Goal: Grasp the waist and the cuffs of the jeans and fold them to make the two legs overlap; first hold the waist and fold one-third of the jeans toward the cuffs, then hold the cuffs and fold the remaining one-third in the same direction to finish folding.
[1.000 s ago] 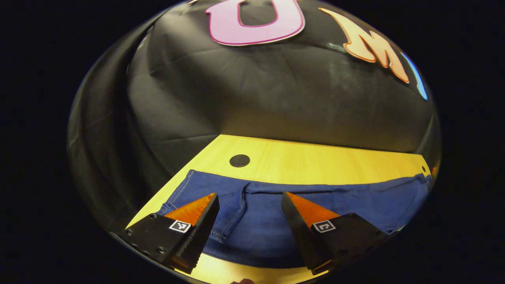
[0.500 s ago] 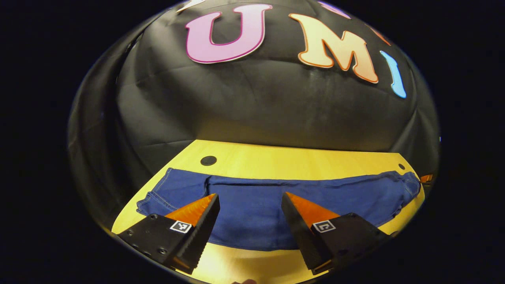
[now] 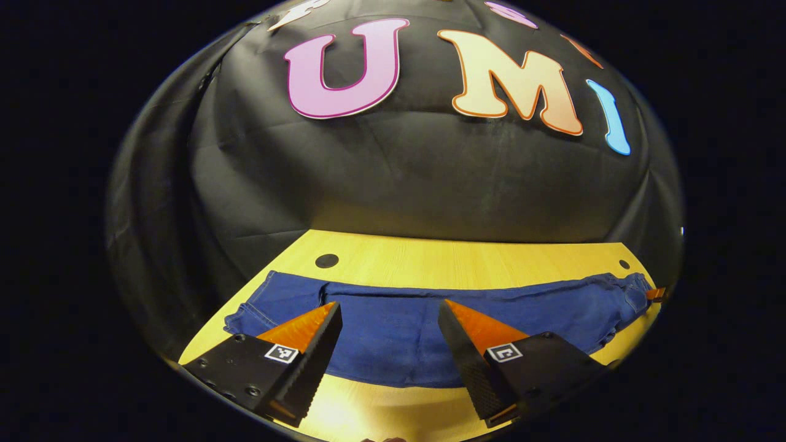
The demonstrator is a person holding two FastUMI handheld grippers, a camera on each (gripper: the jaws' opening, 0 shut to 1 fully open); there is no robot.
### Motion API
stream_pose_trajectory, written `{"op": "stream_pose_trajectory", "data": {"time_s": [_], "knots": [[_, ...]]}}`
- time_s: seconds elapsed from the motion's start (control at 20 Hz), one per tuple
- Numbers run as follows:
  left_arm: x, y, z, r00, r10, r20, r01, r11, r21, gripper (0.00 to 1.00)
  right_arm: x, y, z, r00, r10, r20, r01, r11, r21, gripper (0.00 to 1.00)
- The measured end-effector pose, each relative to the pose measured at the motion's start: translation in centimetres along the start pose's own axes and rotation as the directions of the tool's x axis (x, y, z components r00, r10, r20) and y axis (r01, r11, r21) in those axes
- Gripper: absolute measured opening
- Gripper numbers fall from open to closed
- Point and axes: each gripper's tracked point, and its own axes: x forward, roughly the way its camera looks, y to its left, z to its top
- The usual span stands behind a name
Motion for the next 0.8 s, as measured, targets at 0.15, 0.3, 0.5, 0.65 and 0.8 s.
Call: {"op": "stream_pose_trajectory", "data": {"time_s": [0.15,0.3,0.5,0.65,0.8], "knots": [[-0.8,0.0,0.1,1.0,0.015,-0.001,-0.015,1.0,-0.006,0.95,-0.3,0.5,0.0,1.0,0.017,0.023,-0.017,1.0,0.002,0.92],[-1.6,0.3,-0.2,0.999,0.031,-0.008,-0.031,0.999,-0.013,0.95,0.1,1.5,-0.3,0.997,0.044,0.059,-0.045,0.999,0.021,0.51],[-2.2,0.4,-0.9,0.999,0.027,-0.027,-0.028,0.999,-0.031,0.95,-0.1,1.7,-0.2,0.995,0.041,0.088,-0.047,0.996,0.073,0.18],[-2.4,0.6,-0.8,0.999,0.024,-0.021,-0.025,0.999,-0.042,0.95,-0.1,1.8,0.1,0.995,0.036,0.094,-0.042,0.997,0.063,0.02],[-2.2,1.0,-0.7,1.0,0.013,-0.022,-0.013,0.999,-0.045,0.95,-0.8,2.1,1.2,0.993,0.04,0.113,-0.048,0.996,0.073,0.03]]}}
